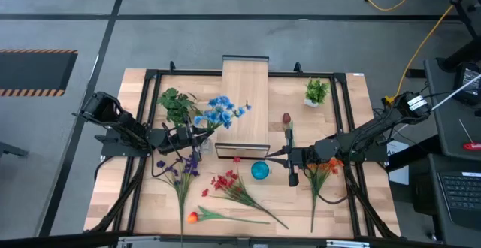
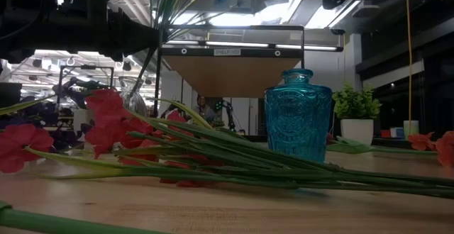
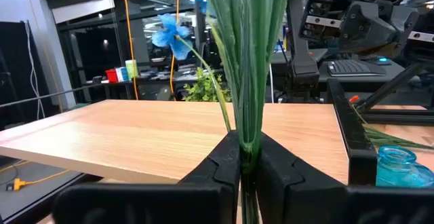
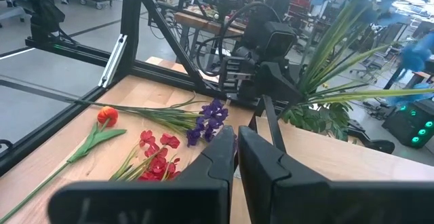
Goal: Pick and place flowers into a vace then onto a shelf
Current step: Put the blue flowers into the transparent vase, then put the red flowers into the transparent vase
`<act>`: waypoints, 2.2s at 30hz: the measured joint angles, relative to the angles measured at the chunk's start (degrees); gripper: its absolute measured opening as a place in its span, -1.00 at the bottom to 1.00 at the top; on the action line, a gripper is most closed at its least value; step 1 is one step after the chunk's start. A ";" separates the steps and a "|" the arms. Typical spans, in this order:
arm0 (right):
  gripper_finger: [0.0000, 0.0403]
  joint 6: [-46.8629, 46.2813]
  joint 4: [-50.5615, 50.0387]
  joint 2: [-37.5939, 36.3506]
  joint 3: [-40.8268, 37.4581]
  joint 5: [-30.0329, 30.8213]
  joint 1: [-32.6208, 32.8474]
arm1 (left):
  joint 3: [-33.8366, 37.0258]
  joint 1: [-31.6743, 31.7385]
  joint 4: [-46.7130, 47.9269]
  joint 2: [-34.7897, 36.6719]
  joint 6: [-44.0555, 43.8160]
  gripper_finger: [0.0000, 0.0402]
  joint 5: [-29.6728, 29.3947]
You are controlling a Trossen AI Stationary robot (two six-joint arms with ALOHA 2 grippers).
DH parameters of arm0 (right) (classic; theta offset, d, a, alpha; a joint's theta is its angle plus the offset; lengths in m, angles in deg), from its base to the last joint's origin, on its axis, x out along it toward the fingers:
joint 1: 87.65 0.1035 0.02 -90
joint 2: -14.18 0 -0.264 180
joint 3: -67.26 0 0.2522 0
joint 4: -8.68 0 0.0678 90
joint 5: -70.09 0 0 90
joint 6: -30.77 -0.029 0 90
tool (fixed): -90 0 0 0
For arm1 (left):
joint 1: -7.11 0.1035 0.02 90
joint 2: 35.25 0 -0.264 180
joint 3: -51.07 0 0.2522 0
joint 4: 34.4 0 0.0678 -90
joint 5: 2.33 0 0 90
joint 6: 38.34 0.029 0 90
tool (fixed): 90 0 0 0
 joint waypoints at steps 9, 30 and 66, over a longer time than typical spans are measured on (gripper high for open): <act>-0.87 0.00 -0.47 0.00 0.00 0.00 0.00 | 0.00 -1.43 0.08 0.00 -0.46 -0.64 -3.74; -0.87 0.00 -0.45 0.00 0.00 0.00 0.00 | 0.00 -5.46 0.46 0.02 1.53 -0.35 -11.07; -0.87 0.07 -0.38 0.00 0.00 0.00 0.00 | -2.72 -19.08 -0.83 6.96 19.81 -0.64 -31.75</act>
